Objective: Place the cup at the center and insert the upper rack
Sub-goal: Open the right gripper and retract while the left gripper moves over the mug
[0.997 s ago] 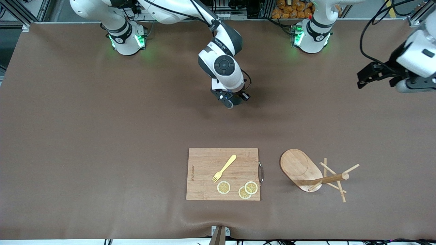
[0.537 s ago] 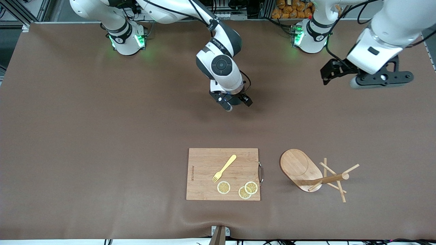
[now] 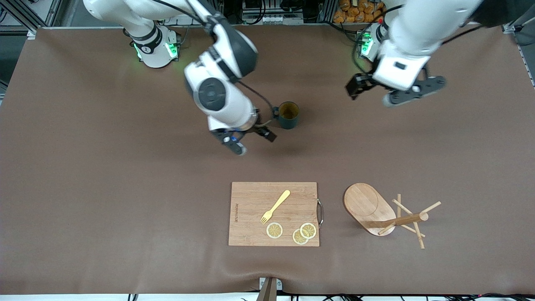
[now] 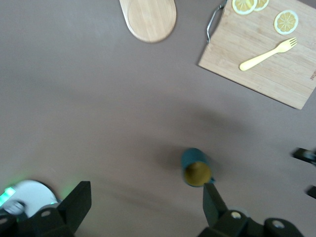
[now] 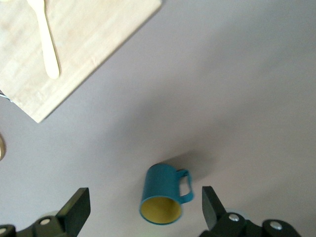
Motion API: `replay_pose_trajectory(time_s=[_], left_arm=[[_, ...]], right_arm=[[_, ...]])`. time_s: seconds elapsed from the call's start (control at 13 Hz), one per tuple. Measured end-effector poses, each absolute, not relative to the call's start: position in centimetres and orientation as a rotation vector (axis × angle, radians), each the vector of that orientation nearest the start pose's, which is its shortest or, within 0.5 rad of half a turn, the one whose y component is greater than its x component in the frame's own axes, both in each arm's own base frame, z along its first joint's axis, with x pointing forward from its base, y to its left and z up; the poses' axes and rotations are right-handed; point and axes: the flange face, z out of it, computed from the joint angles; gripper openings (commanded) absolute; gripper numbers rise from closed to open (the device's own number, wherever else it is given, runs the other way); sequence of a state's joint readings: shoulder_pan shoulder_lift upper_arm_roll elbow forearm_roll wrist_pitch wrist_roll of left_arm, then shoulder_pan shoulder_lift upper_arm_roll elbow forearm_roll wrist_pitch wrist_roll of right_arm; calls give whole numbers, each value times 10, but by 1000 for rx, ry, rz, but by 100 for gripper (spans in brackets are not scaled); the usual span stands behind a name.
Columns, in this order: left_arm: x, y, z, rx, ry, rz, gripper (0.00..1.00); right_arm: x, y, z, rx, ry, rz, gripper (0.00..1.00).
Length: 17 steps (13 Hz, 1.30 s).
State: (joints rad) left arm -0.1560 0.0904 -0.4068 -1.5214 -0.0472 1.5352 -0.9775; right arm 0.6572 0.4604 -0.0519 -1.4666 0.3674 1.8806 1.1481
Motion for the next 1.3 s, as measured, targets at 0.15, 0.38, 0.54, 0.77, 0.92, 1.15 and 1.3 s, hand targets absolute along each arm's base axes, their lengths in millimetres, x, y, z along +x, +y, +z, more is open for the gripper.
replay_pose_trajectory(time_s=[0.15, 0.38, 0.54, 0.77, 0.92, 1.15, 1.3], left_arm=[[473, -352, 575, -3031, -781, 191, 100], [445, -419, 536, -2888, -1026, 119, 100], [423, -461, 507, -2816, -1115, 20, 100], [403, -498, 474, -2739, -1266, -16, 100], [399, -507, 463, -2653, -1436, -18, 100], [378, -528, 442, -2494, -1655, -24, 100], [357, -547, 418, -2397, -1742, -27, 100]], right_arm=[[565, 363, 449, -2854, 818, 384, 100], [581, 282, 492, -2925, 597, 340, 100], [579, 228, 518, -2944, 456, 299, 100], [552, 169, 548, -2976, 266, 262, 100], [539, 124, 562, -2987, 119, 238, 100], [528, 54, 567, -3020, -9, 202, 100], [521, 42, 576, -3082, -47, 172, 100]])
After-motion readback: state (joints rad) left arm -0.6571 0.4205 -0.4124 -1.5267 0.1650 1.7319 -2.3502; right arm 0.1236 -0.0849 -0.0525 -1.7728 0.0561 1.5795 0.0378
